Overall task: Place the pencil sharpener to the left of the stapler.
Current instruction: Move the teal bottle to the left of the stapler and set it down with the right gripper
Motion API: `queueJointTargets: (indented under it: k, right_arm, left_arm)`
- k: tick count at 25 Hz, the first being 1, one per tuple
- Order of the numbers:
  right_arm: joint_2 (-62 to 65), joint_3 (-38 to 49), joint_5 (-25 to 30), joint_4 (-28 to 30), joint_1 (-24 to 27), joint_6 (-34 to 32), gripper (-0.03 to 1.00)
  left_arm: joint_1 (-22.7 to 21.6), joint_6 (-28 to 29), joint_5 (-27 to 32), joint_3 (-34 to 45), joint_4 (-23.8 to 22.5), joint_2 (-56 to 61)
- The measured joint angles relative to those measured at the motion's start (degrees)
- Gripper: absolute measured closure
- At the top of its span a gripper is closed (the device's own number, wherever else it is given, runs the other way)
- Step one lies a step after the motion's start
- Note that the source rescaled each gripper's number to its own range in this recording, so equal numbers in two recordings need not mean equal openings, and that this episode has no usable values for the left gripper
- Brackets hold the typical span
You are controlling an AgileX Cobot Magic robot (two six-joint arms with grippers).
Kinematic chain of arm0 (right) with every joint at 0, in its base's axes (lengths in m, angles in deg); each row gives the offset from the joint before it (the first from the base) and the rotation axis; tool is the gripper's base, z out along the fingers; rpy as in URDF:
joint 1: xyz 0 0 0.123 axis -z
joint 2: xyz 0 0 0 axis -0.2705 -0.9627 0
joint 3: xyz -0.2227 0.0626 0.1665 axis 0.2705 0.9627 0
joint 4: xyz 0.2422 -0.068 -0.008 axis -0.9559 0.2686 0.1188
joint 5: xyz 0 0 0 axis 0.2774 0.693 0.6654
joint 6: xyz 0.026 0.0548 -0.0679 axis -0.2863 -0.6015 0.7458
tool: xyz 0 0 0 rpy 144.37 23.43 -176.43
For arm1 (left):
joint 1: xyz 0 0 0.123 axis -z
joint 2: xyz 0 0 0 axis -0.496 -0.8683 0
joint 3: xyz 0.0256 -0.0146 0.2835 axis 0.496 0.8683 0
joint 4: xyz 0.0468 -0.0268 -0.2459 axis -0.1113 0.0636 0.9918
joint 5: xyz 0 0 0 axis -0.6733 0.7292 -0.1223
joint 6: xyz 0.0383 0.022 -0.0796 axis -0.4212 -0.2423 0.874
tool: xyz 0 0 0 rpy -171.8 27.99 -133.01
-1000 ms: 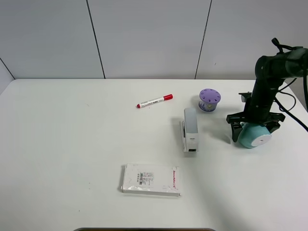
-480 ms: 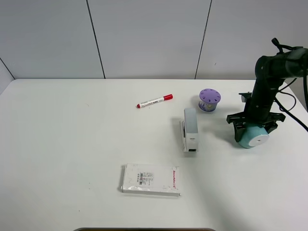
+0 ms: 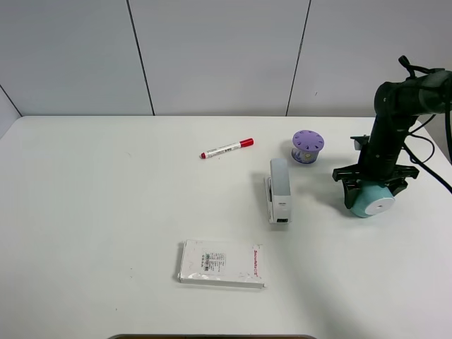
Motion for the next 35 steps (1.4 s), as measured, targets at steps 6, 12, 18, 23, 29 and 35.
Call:
queueJointTargets:
  k: [6,12,18,23,29,35]
  right_arm:
    - [0.2,-0.1,0.1,0.0,0.0,0.0,0.97]
    - [1.8,-0.1,0.2,-0.7,0.0,0.0,0.97]
    - [5.2,-0.1,1.0,-1.4,0.0,-0.5,0.97]
    - [10.4,-0.1,1.2,-1.4,0.0,-1.4,0.97]
    - [17.0,-0.1,1.5,-1.4,0.0,-2.6,0.97]
    - [21.6,-0.1,3.1,-2.8,0.0,-3.7,0.97]
  left_arm:
    - [0.0,0.0,0.0,0.0,0.0,0.0]
    - [0.0,0.0,0.0,0.0,0.0,0.0]
    - [0.0,0.0,0.0,0.0,0.0,0.0]
    - [0.0,0.0,0.0,0.0,0.0,0.0]
    - [0.0,0.0,0.0,0.0,0.0,0.0]
    - [0.0,0.0,0.0,0.0,0.0,0.0]
